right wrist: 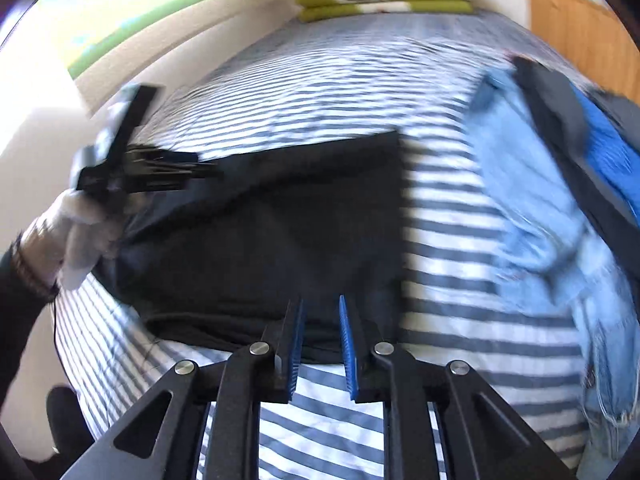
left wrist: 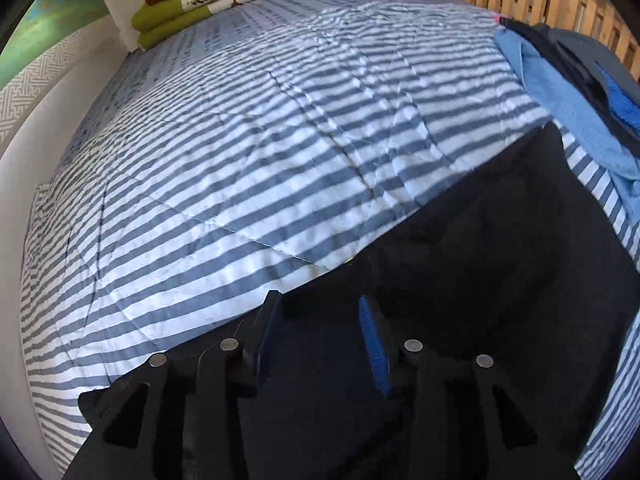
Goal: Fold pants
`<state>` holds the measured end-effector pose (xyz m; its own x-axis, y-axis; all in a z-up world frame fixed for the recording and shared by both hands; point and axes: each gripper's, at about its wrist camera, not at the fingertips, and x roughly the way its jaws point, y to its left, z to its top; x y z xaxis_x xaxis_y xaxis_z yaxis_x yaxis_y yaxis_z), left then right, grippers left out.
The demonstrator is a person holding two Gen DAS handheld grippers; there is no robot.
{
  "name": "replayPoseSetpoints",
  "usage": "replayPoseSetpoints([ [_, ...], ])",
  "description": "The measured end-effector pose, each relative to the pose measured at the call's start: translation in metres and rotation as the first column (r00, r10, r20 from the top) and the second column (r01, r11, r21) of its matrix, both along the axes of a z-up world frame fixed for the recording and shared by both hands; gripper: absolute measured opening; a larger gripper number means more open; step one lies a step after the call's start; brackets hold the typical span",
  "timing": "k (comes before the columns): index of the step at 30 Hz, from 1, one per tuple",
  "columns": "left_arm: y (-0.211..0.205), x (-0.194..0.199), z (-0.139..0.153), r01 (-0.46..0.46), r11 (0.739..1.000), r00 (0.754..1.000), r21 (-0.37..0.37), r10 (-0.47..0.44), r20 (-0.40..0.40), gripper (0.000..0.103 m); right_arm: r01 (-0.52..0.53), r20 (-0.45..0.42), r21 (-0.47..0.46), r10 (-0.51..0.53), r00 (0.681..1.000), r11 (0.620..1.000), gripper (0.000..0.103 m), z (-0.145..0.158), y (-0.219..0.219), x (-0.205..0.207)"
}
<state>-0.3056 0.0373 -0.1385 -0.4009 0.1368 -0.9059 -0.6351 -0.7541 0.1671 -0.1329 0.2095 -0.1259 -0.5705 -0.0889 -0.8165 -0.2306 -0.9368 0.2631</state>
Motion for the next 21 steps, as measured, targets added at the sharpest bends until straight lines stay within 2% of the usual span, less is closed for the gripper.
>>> replayPoseSetpoints([
  [1, 0.004, 0.001, -0.004, 0.014, 1.0, 1.0, -0.007, -0.014, -0.006, 0.039, -0.032, -0.003, -0.012, 0.032, 0.999, 0.999, 0.023, -0.003, -0.007, -0.007],
  [3, 0.009, 0.004, -0.005, 0.03, 0.999, 0.999, 0.018, -0.03, 0.012, 0.008, -0.102, 0.006, -0.069, 0.103, 0.995, 0.992, 0.029, -0.014, -0.016, -0.025],
  [4, 0.011, 0.004, -0.005, 0.03, 0.999, 0.999, 0.021, -0.03, 0.018, 0.002, -0.11, 0.017, -0.076, 0.111, 0.994, 0.991, 0.029, -0.019, -0.018, -0.032],
  [7, 0.014, 0.008, -0.006, 0.024, 0.999, 0.999, -0.036, -0.026, -0.036, 0.0, -0.143, 0.134, -0.085, 0.153, 0.979, 0.986, 0.027, -0.043, -0.025, -0.049],
  [8, 0.011, 0.006, -0.003, 0.013, 0.999, 0.999, -0.042, -0.015, -0.049, 0.0, -0.17, 0.167, -0.056, 0.177, 0.97, 0.984, 0.015, -0.047, -0.028, -0.047],
  [9, 0.004, 0.002, 0.002, -0.014, 0.999, 0.998, -0.043, 0.011, -0.066, 0.0, -0.202, 0.176, -0.008, 0.2, 0.964, 0.979, 0.012, -0.045, -0.03, -0.041],
  [11, -0.014, -0.014, 0.01, -0.093, 0.994, 0.99, -0.048, 0.088, -0.107, 0.0, -0.205, 0.196, -0.023, 0.206, 0.959, 0.978, 0.012, -0.044, -0.025, -0.032],
  [13, -0.03, -0.025, 0.018, -0.134, 0.991, 0.988, 0.021, 0.135, -0.076, 0.0, -0.183, 0.198, -0.029, 0.185, 0.963, 0.983, 0.012, -0.044, -0.019, -0.028],
  [15, -0.032, -0.021, 0.025, -0.105, 0.991, 0.993, 0.085, 0.109, -0.049, 0.0, -0.172, 0.201, -0.038, 0.176, 0.964, 0.984, 0.012, -0.048, -0.017, -0.03],
  [16, -0.025, -0.014, 0.025, -0.059, 0.993, 0.998, 0.105, 0.062, -0.023, 0.002, -0.17, 0.198, -0.037, 0.174, 0.965, 0.985, 0.012, -0.049, -0.018, -0.031],
  [17, -0.015, -0.006, 0.022, -0.008, 0.994, 1.0, 0.112, 0.007, 0.01, 0.022, -0.172, 0.195, -0.029, 0.174, 0.965, 0.985, 0.012, -0.048, -0.022, -0.03],
  [18, -0.003, 0.003, 0.018, 0.042, 0.994, 0.999, 0.102, -0.044, 0.02, 0.056, -0.174, 0.194, -0.021, 0.175, 0.965, 0.985, 0.012, -0.046, -0.026, -0.029],
  [19, 0.007, 0.01, 0.015, 0.082, 0.993, 0.997, 0.088, -0.082, 0.0, 0.067, -0.175, 0.193, -0.015, 0.175, 0.966, 0.984, 0.012, -0.046, -0.029, -0.03],
  [20, 0.019, 0.017, 0.01, 0.117, 0.991, 0.993, 0.069, -0.116, -0.018, 0.07, -0.177, 0.192, -0.007, 0.176, 0.965, 0.984, 0.013, -0.047, -0.03, -0.033],
  [21, 0.029, 0.021, 0.005, 0.139, 0.988, 0.99, 0.061, -0.139, -0.007, 0.066, -0.181, 0.193, 0.0, 0.177, 0.965, 0.984, 0.013, -0.046, -0.032, -0.034],
])
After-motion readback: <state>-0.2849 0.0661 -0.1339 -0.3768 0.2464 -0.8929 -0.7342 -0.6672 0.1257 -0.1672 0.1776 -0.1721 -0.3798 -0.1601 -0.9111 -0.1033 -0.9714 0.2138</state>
